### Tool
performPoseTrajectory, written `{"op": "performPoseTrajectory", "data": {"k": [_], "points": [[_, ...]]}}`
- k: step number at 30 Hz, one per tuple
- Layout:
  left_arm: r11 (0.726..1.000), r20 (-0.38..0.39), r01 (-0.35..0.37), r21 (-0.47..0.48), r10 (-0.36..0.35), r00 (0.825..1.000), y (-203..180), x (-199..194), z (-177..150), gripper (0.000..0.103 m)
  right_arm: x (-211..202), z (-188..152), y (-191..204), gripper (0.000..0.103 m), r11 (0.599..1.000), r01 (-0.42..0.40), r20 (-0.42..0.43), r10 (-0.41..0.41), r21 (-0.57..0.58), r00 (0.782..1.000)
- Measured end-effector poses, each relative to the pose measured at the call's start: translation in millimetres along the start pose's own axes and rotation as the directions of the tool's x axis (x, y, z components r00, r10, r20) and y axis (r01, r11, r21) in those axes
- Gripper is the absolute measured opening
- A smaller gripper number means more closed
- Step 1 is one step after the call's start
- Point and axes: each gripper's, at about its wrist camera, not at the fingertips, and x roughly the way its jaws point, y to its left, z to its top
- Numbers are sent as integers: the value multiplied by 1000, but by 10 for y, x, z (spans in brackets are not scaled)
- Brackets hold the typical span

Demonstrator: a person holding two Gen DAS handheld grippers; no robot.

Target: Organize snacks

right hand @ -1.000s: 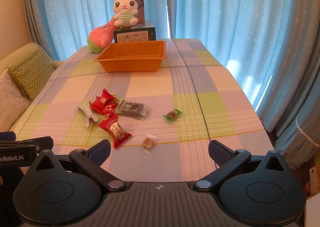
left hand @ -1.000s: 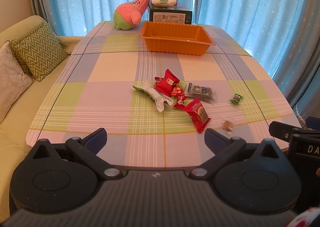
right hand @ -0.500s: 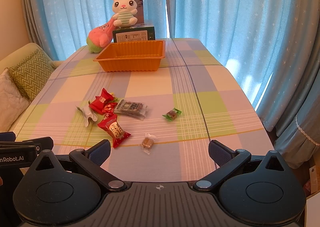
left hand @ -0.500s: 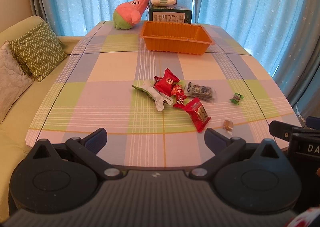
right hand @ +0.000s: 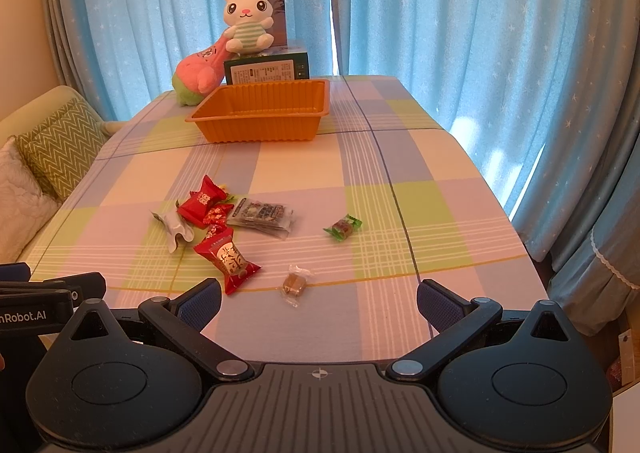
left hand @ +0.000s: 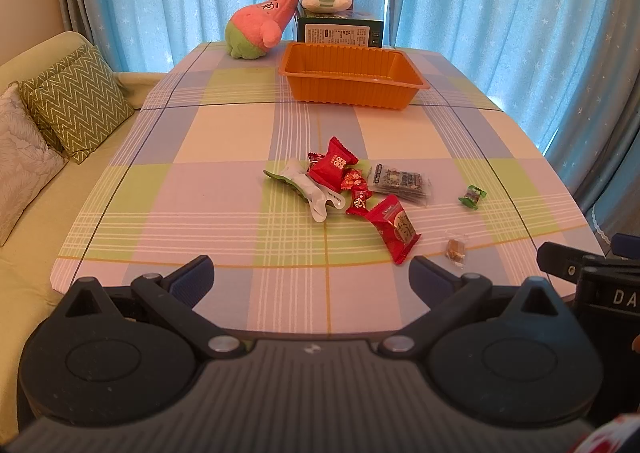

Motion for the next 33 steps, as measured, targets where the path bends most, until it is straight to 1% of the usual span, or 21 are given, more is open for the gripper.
{"op": "performPoseTrajectory", "data": {"k": [33], "points": [[1000,4,-4,11,4,1000,-19,4,4,103,16,-13,-39,103,1000,2,1,-2,3,1000]]}}
